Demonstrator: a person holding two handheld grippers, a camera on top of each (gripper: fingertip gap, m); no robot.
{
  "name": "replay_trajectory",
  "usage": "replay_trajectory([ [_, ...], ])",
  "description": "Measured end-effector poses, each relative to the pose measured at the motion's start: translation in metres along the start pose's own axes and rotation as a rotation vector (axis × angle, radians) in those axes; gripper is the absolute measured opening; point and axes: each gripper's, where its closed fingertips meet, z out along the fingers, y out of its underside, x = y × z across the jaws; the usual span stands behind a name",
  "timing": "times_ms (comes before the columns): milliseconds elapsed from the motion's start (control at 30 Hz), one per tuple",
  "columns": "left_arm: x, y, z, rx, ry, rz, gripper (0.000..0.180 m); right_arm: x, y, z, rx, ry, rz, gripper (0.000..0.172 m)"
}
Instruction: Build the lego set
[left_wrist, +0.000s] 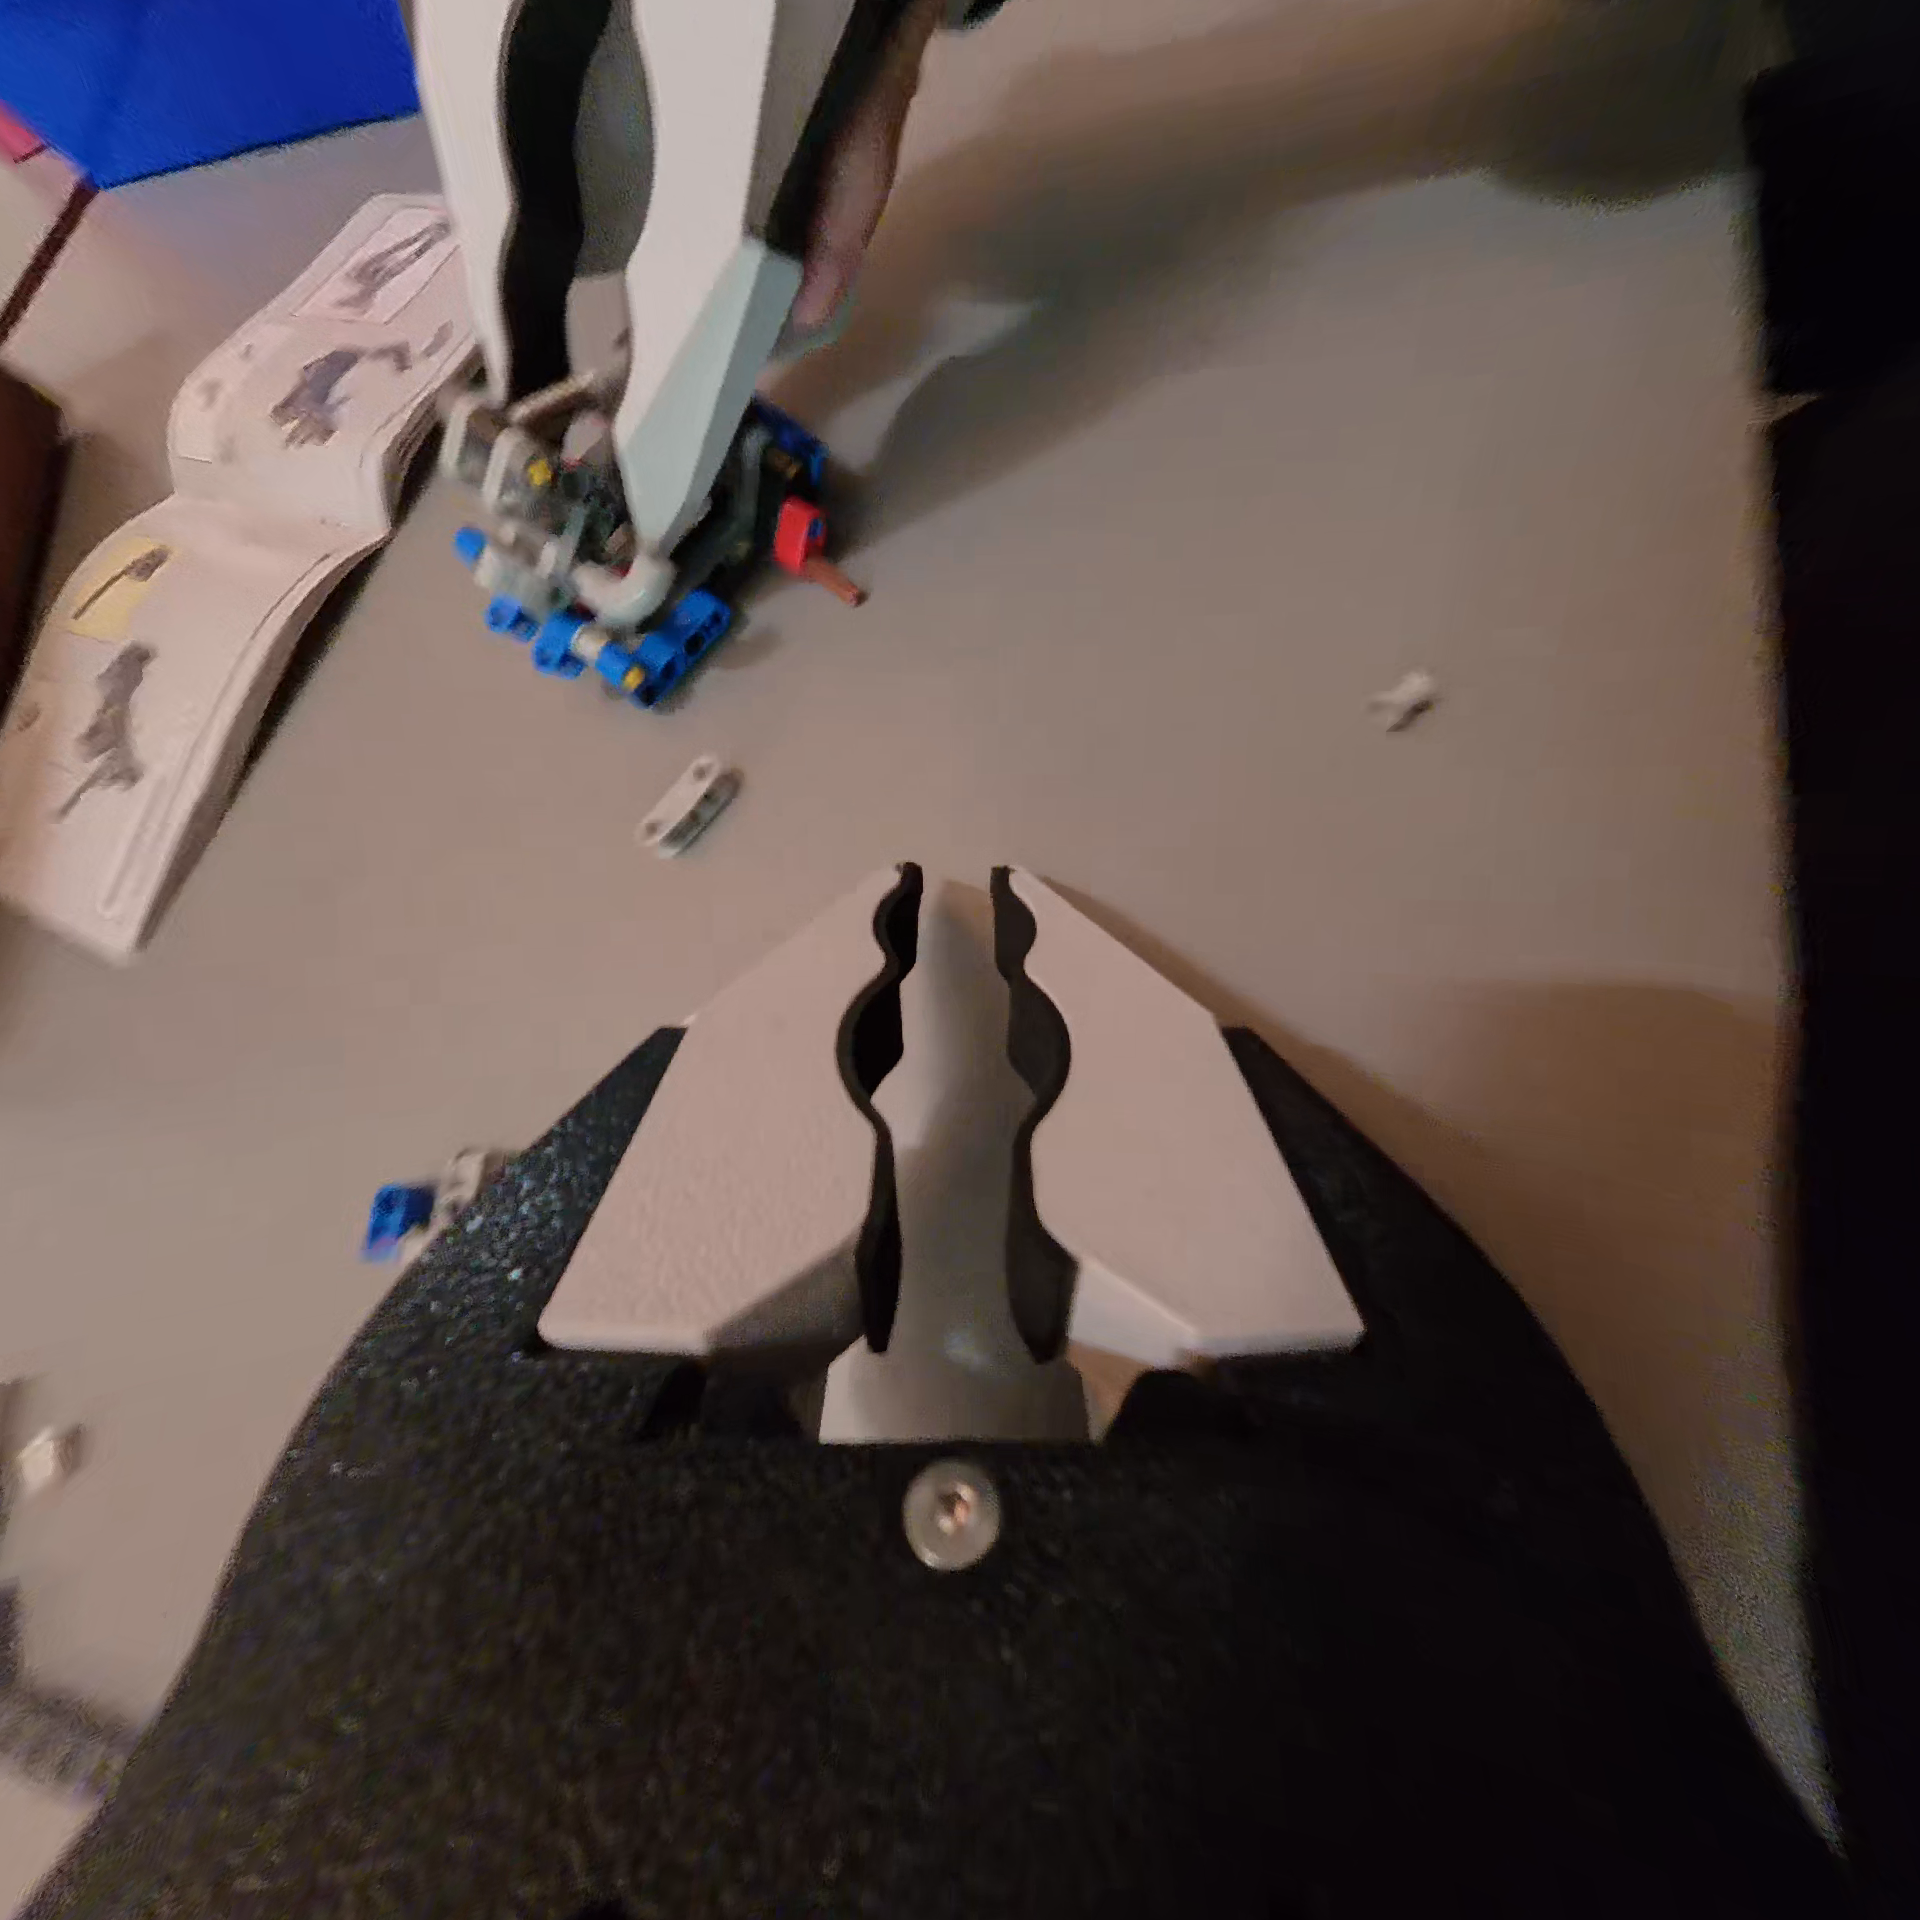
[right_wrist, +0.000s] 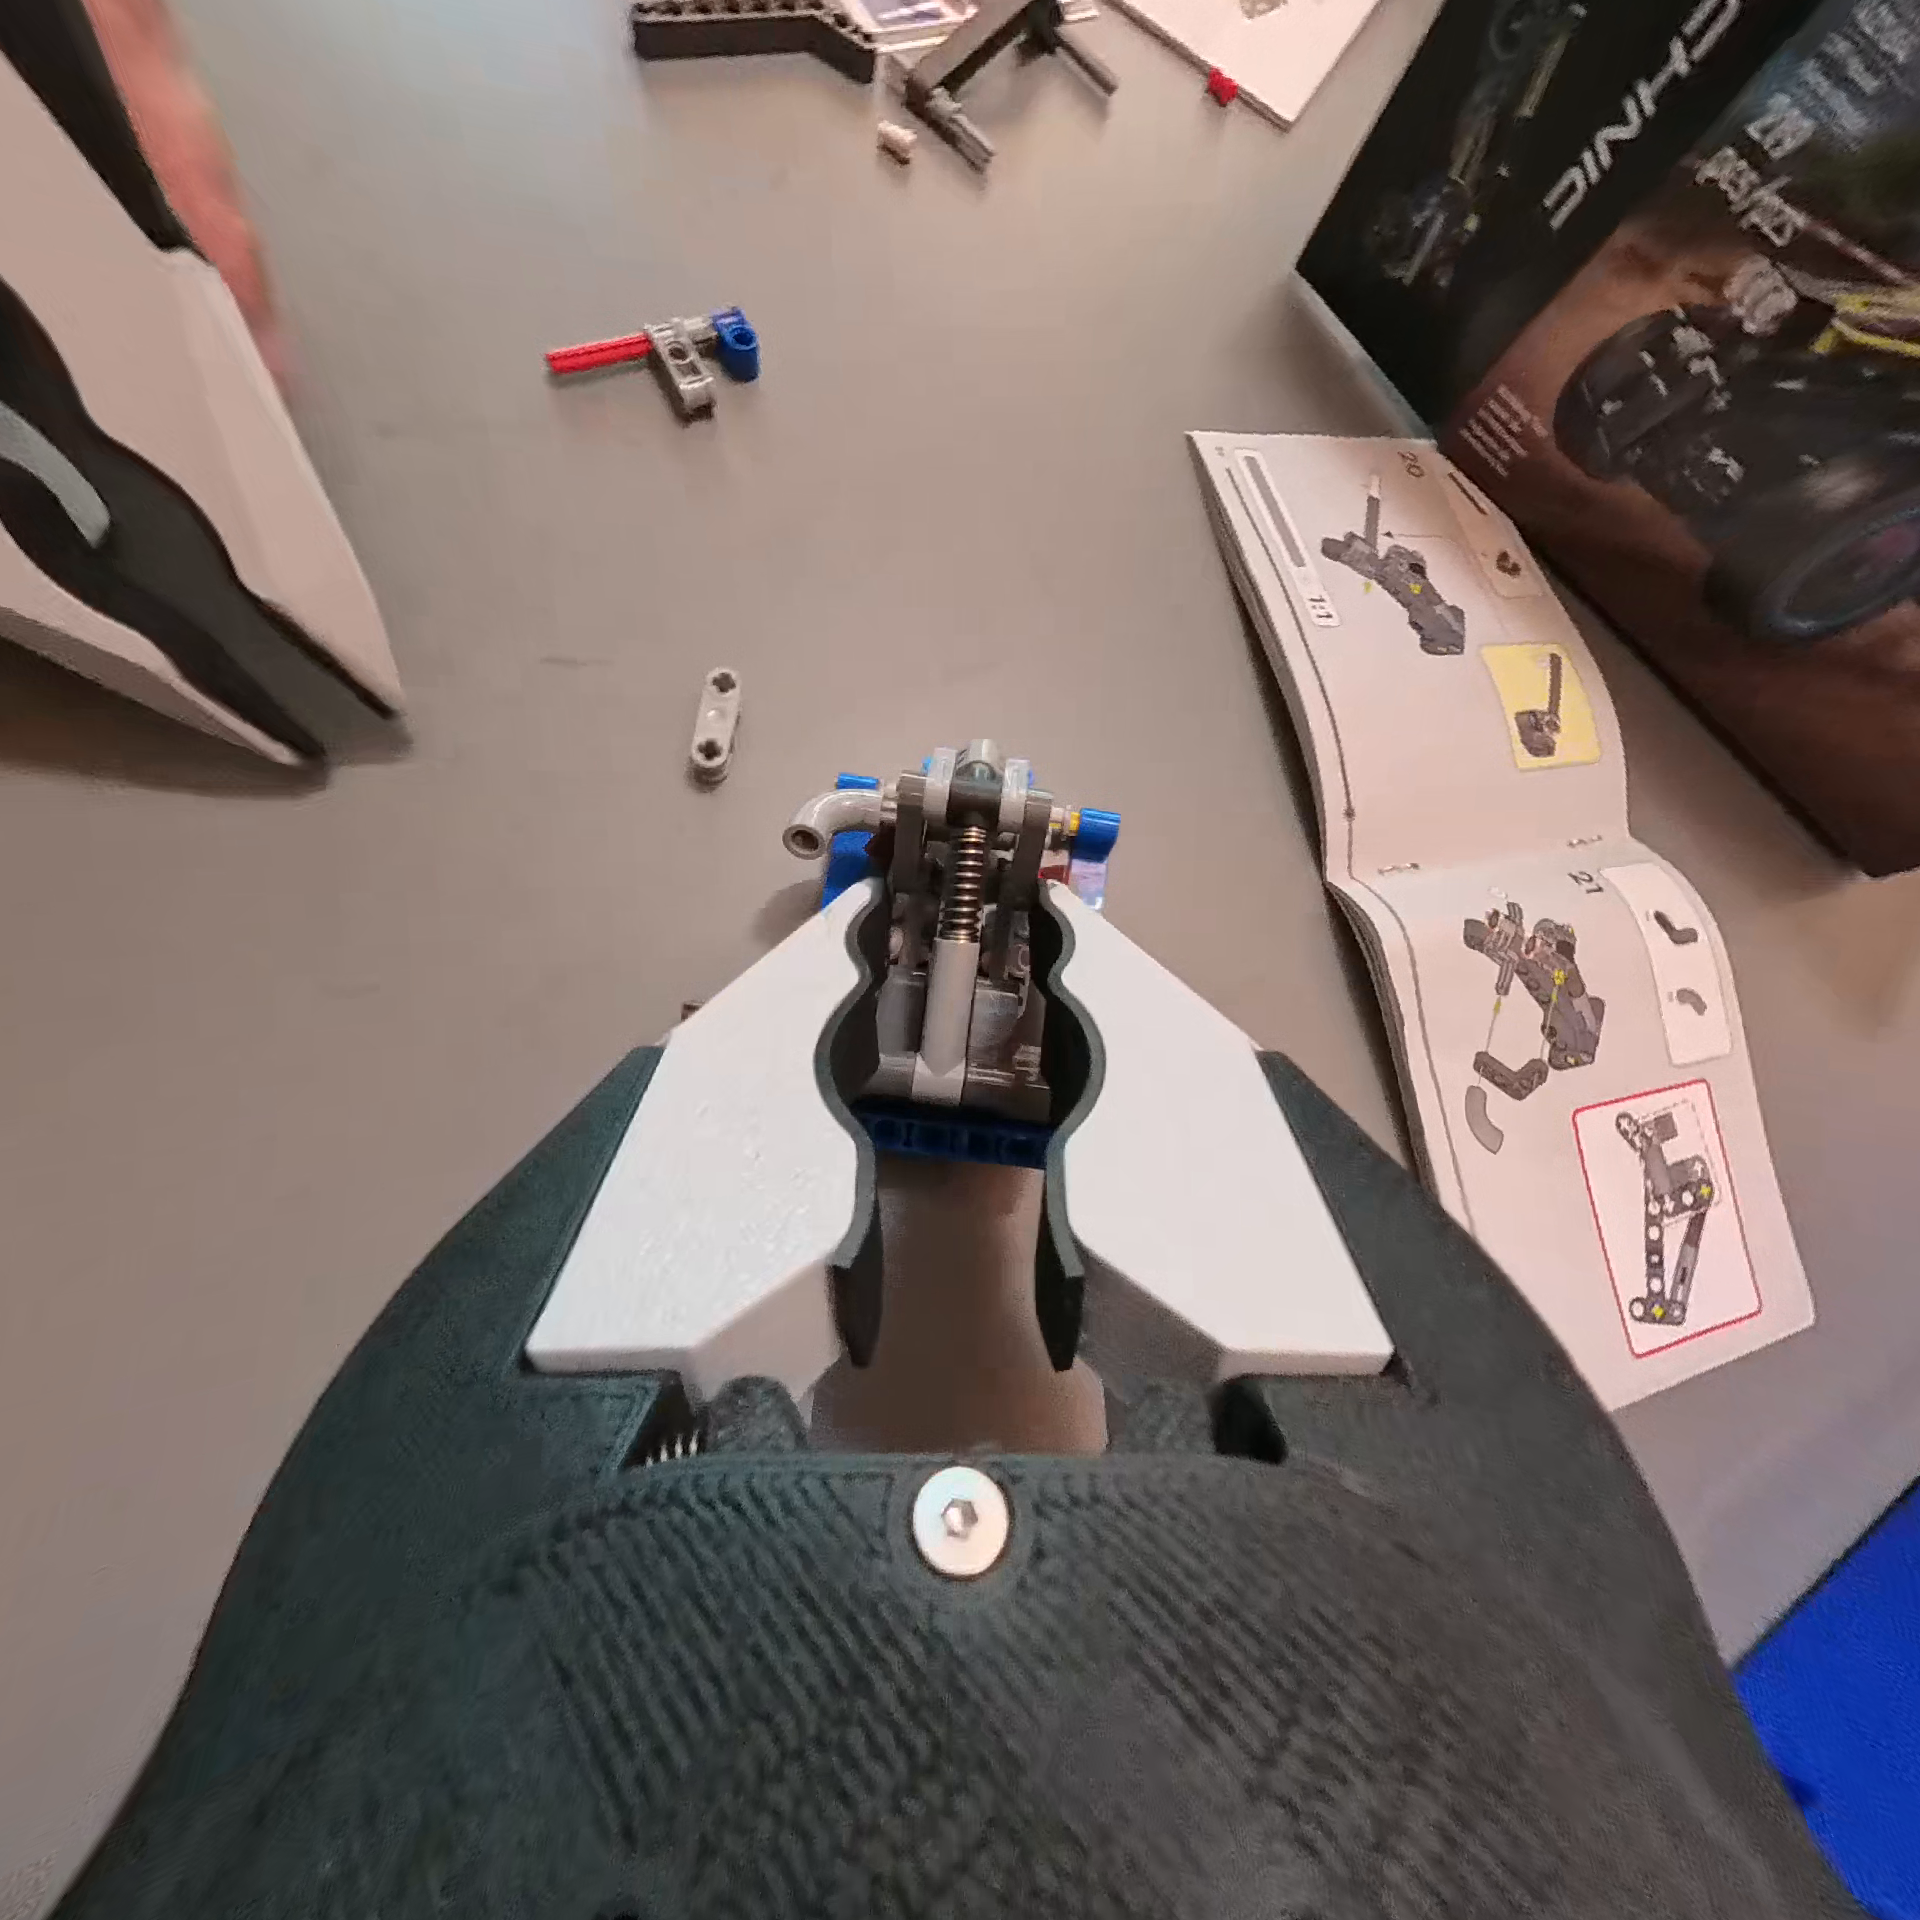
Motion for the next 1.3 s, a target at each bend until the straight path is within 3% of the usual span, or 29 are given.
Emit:
replay_trajectory([
  [100, 0.047, -0.031, -0.014, 0.179, 0.343, -0.011, 0.018, -0.005, 0.002, -0.003, 0.007, -0.045, -0.037, 0.024],
  [167, 0.068, -0.042, -0.017, 0.22, 0.473, 0.018, 0.024, -0.008, 0.001, -0.004, 0.02, -0.071, -0.053, 0.024],
  [367, 0.077, -0.031, 0.013, 0.072, 0.443, 0.242, 0.019, -0.022, -0.003, -0.003, 0.047, -0.12, -0.101, 0.025],
  [500, 0.077, -0.03, 0.019, 0.041, 0.453, 0.24, 0.005, -0.024, -0.001, -0.006, 0.063, -0.126, -0.109, 0.024],
  [633, 0.065, -0.028, 0.022, 0.026, 0.409, 0.191, 0.003, -0.025, 0.0, -0.008, 0.072, -0.135, -0.131, 0.024],
  [800, 0.028, -0.029, 0.014, 0.067, 0.316, 0.046, 0.003, -0.026, -0.001, -0.007, 0.089, -0.167, -0.143, 0.024],
  [900, -0.026, -0.024, -0.005, 0.095, 0.175, -0.053, 0.003, -0.027, -0.002, -0.006, 0.103, -0.202, -0.185, 0.024],
  [1033, -0.105, 0.005, -0.024, 0.036, -0.026, -0.16, 0.003, -0.034, -0.009, -0.001, 0.152, -0.291, -0.257, 0.024],
  [1133, -0.137, 0.02, -0.023, 0.005, -0.072, -0.187, 0.003, -0.04, -0.016, 0.004, 0.183, -0.377, -0.289, 0.024],
  [1300, -0.153, 0.026, -0.007, 0.002, -0.036, -0.213, 0.003, -0.043, -0.019, 0.006, 0.195, -0.444, -0.289, 0.027],
])
